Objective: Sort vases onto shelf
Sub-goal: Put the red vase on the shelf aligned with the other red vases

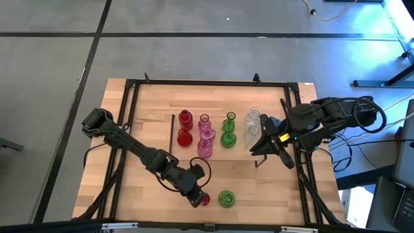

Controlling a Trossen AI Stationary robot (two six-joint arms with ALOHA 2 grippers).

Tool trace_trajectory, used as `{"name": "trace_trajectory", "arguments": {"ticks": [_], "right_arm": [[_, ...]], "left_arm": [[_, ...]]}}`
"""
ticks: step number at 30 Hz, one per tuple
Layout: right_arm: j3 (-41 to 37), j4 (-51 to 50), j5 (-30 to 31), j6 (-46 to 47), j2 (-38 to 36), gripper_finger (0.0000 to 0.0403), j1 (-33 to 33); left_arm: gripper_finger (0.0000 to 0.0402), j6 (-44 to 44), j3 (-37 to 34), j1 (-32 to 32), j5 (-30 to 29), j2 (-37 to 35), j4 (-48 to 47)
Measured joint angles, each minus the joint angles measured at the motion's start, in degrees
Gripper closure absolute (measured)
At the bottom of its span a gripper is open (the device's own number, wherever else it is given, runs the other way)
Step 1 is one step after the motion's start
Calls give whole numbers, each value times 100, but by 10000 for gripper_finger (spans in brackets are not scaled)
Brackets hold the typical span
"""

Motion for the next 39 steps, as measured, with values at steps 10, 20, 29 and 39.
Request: {"name": "trace_trajectory", "arguments": {"ticks": [10,20,29,39], "right_arm": [[0,6,136,-46,6,363,0],[0,13,138,-49,8,363,0],[0,15,246,-51,11,363,0],[0,15,289,-51,11,363,0]], "left_arm": [[360,-303,0,7,-92,-2,-322],[291,-450,0,81,-140,-2,-604],[288,-388,2,82,-83,193,-614],[288,-383,2,95,-119,282,-621]]}}
